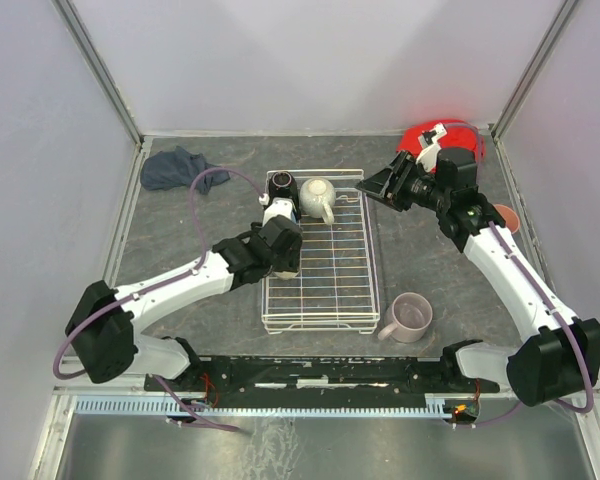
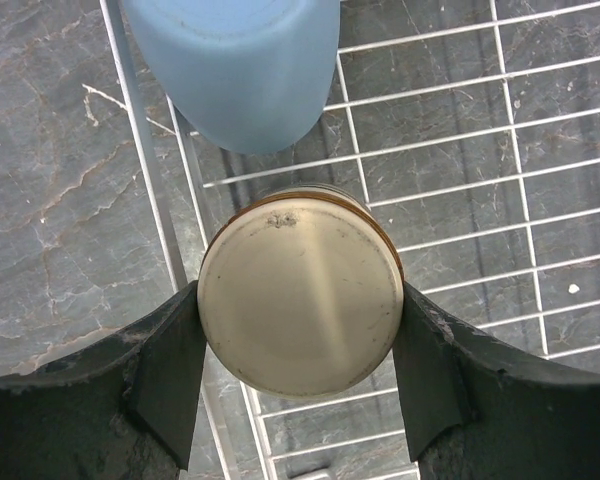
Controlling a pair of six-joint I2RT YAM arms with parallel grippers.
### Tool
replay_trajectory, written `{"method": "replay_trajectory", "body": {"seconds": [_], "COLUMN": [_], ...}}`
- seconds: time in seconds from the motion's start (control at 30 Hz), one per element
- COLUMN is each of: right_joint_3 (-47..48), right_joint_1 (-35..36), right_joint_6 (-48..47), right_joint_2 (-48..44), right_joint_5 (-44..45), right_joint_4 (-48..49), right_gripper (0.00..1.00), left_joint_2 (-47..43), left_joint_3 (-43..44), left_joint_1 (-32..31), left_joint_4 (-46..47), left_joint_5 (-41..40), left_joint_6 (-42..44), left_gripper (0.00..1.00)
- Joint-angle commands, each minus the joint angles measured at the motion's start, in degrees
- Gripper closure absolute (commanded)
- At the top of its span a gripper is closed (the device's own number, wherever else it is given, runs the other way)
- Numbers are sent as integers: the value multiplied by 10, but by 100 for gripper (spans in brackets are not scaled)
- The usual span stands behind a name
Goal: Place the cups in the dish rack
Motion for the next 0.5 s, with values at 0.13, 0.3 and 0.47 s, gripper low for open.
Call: {"method": "replay_trajectory", "body": {"seconds": [0.13,0.3,0.47], "right_joint_3": [5,10,12], "right_joint_1": [-6,-9,-11], "right_joint_6": [-20,-23,-23], "right_joint_2": [-11,-5,2], "right_joint_5": [-10,-13,-17], "right_joint_4": [4,1,2], "right_gripper": [44,44,44], "left_joint_2": [48,60,63], "left_joint_3": [55,67,80], "left_joint_1": [0,0,0], "left_joint_4": [-38,-46,-58], "left_joint_5": [-58,-57,-50], "left_joint_6": [13,13,8], "left_gripper": [90,67,43]}}
